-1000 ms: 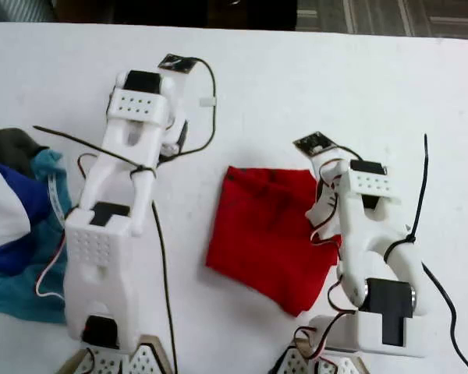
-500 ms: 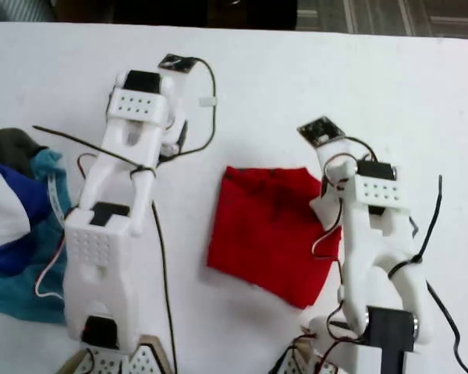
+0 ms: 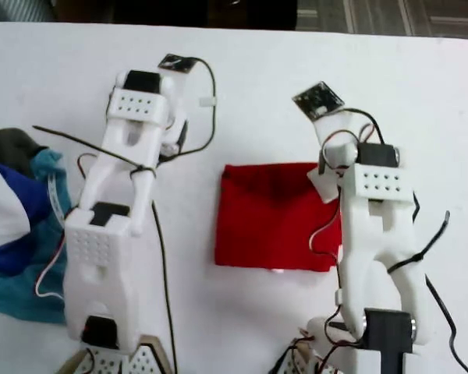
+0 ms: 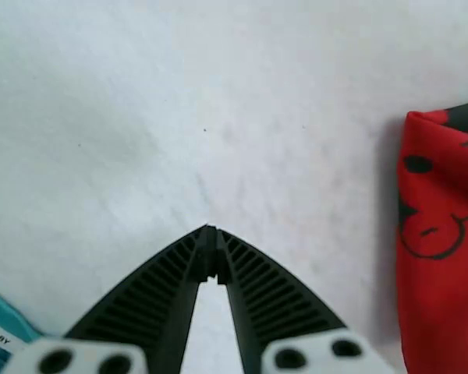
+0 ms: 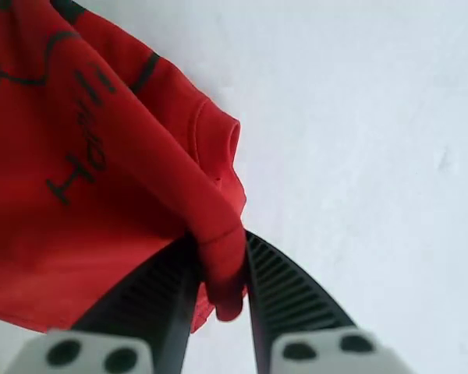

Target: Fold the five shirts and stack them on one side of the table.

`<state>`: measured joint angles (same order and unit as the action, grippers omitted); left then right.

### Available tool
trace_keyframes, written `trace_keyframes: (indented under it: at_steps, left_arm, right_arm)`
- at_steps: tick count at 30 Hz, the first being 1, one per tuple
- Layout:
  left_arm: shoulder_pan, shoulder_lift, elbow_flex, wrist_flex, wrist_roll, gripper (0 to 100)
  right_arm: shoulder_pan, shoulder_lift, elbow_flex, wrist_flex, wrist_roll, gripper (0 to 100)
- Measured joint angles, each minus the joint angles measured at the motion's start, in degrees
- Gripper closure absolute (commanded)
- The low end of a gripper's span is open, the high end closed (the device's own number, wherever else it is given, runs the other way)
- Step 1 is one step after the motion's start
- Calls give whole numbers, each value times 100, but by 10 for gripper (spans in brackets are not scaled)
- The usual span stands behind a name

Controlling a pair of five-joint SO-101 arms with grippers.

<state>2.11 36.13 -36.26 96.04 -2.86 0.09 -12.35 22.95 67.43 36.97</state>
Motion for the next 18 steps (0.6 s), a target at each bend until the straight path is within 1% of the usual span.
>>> trace_keyframes:
  at_steps: [3,8,10,14,15,18]
  left_arm:
    - [0,0,0,35,0,975]
    - [-97,0,0,167,0,975]
    - [-167,0,0,185,0,975]
    - [-220,0,0,220,0,975]
    - [-220,0,0,255,0,975]
    - [-220,0,0,308,0,975]
  right_arm:
    - [18,510,-123,-229,0,974]
    - [97,1284,-800,-237,0,971]
    - [211,1538,-1152,-193,0,926]
    - [281,1996,-1679,316,0,745]
    - [281,2084,-1793,440,0,730]
    - [290,2154,-2048,659,0,750]
